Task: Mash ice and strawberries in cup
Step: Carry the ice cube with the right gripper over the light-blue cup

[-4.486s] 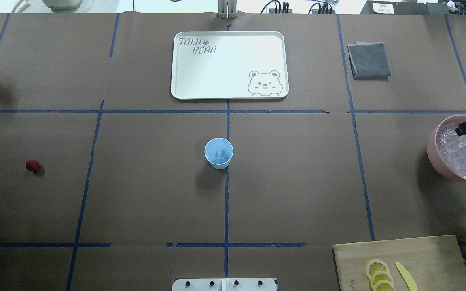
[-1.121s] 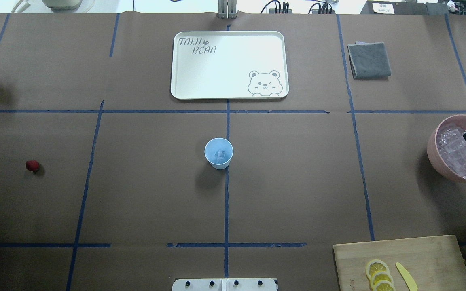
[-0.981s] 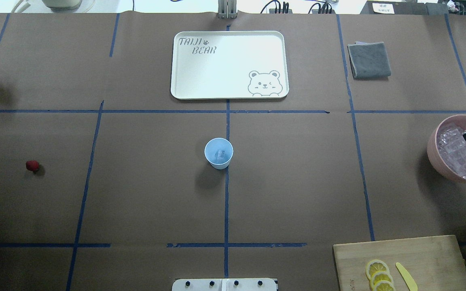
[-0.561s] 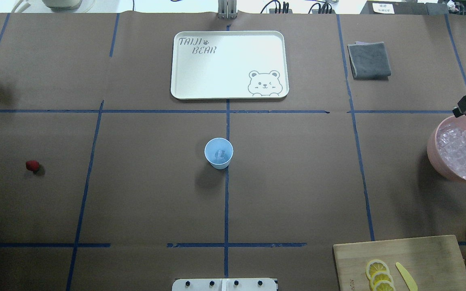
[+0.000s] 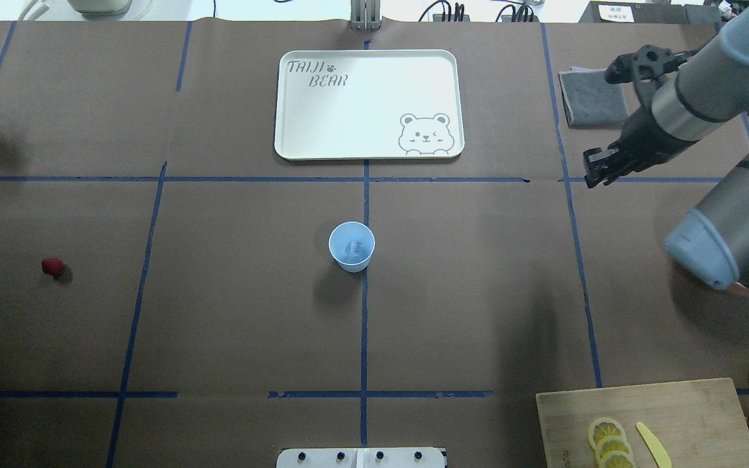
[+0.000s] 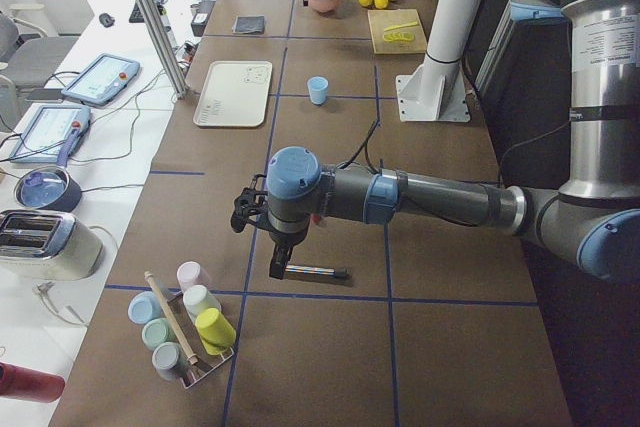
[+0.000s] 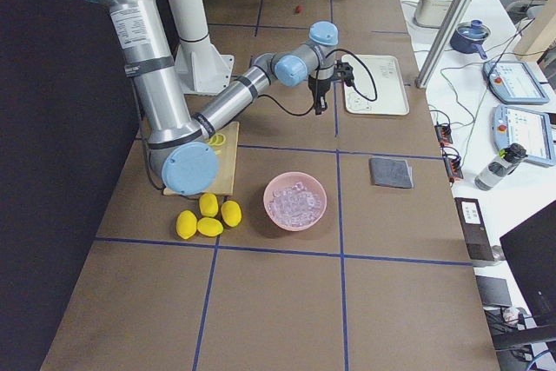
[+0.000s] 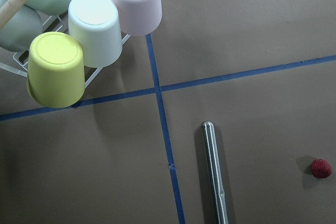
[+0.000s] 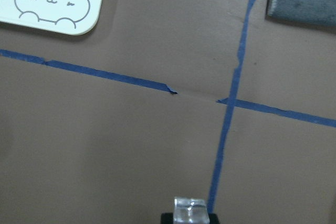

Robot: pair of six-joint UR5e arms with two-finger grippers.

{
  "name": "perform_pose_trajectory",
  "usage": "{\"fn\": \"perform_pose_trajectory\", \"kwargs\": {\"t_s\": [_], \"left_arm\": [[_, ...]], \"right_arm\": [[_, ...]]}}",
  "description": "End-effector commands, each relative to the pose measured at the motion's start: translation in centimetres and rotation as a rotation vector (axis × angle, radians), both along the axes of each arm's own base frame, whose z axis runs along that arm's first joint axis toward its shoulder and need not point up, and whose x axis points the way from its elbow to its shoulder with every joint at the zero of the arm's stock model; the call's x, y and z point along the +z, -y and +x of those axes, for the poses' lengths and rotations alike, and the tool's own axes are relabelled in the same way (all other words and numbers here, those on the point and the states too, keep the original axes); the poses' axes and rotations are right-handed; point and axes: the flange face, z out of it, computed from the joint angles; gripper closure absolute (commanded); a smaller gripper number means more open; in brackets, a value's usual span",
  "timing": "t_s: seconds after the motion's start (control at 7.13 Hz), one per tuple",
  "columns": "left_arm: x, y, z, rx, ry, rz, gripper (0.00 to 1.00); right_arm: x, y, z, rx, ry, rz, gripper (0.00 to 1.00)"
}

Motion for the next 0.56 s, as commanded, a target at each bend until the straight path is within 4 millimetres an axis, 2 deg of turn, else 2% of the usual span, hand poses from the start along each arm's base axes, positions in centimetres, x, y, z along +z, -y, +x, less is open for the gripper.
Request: {"fn": "perform_pose_trajectory", "kwargs": {"t_s": [0.0, 0.14, 0.42], "left_arm": [[0.0, 0.0, 0.0, 0.000, -0.001, -0.001, 0.00], [0.0, 0.0, 0.0, 0.001, 0.001, -0.001, 0.00], [0.3, 0.0, 0.0, 0.001, 0.001, -0.005, 0.00]], "right_arm": [[-10.2, -3.1, -11.7, 0.062, -0.016, -0.041, 1.00], [-12.6, -4.4, -15.4, 0.084, -0.008, -0.064, 1.00], [-16.9, -5.3, -24.4, 0.111, -0.043, -0.094, 1.00]]}}
